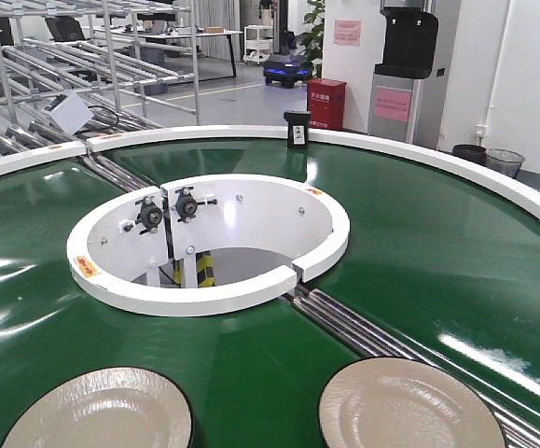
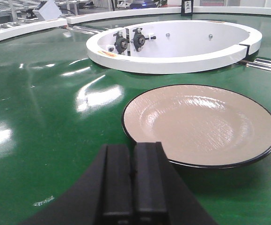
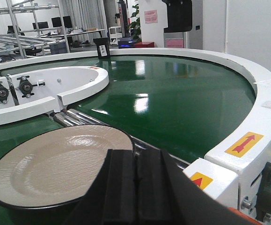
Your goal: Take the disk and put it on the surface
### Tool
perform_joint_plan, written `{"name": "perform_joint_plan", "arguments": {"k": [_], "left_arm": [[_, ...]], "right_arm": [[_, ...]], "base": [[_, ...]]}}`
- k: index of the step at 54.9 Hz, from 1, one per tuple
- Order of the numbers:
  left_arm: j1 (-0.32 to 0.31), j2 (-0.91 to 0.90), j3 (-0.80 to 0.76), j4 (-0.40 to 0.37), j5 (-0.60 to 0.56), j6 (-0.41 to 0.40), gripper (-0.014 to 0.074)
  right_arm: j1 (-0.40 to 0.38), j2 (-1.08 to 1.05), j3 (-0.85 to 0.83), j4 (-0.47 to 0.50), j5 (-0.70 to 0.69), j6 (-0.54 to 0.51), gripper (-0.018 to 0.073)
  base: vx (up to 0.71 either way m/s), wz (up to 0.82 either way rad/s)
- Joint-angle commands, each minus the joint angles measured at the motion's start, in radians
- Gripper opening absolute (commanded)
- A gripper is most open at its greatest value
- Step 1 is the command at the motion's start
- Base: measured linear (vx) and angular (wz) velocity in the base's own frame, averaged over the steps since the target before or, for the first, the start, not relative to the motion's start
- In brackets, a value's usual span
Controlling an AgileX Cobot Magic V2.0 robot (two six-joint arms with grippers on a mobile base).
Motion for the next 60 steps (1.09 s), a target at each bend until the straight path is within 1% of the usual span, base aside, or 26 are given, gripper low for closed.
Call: {"name": "perform_joint_plan", "arguments": {"k": [1,32,41,46,48,51,53,55,56,60], "left_arm": [[0.001,-0.016,-0.034,0.001,-0.089,-0.007,-0.0001],[0.001,-0.016,-0.034,0.010,-0.092,-0.007,-0.0001],[0.001,-0.016,-0.034,0.010,-0.164,-0.007,-0.0001],[0.001,-0.016,-0.034,0.010,-0.250,-0.007,-0.0001],[0.001,-0.016,-0.034,0.011,-0.339,0.001,-0.0001],[0.001,-0.016,-0.045,0.004,-0.454,-0.007,-0.0001],[0.001,-0.014,-0.071,-0.013,-0.472,-0.033,-0.0001],[0.001,-0.009,-0.121,-0.027,-0.456,-0.059,-0.0001],[0.001,-0.002,-0.141,-0.026,-0.446,-0.059,-0.0001],[0.001,0.047,-0.278,0.004,-0.389,-0.018,-0.0001]], "right_arm": [[0.000,-0.014,-0.005,0.002,-0.083,-0.012,-0.0009],[0.000,-0.014,-0.005,0.002,-0.085,-0.013,-0.0009],[0.000,-0.014,-0.005,0.002,-0.118,-0.012,-0.0009],[0.000,-0.014,-0.008,0.002,-0.203,-0.011,-0.0009],[0.000,-0.014,-0.013,0.002,-0.253,-0.009,-0.0009],[0.000,-0.014,-0.037,0.002,-0.331,-0.009,-0.0009],[0.000,-0.014,-0.077,0.002,-0.367,-0.013,-0.0009],[0.000,-0.014,-0.125,0.002,-0.371,-0.026,-0.0009],[0.000,-0.011,-0.160,0.002,-0.369,-0.037,-0.0009],[0.000,0.033,-0.303,0.002,-0.337,-0.085,-0.0009]], "base": [[0.00,0.00],[0.00,0.00],[0.00,0.00],[0.00,0.00],[0.00,0.00],[0.00,0.00],[0.00,0.00],[0.00,0.00],[0.00,0.00],[0.00,0.00]]}}
